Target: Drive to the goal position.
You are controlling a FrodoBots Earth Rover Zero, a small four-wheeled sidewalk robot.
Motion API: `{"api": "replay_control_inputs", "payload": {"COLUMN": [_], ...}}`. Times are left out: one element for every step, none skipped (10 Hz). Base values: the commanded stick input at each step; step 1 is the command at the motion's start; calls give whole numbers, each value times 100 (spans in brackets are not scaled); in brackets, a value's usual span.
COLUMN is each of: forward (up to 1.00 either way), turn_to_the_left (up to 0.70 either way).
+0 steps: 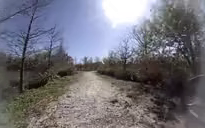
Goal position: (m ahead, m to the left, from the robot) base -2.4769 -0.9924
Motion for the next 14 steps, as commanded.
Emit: {"api": "replay_control_inputs", "payload": {"forward": [70,70,70,70,70,70,70,70,70,70,70,70,70,70], "turn_to_the_left": [0,0,0,0,0,0,0,0,0,4,34,24,13,2]}}
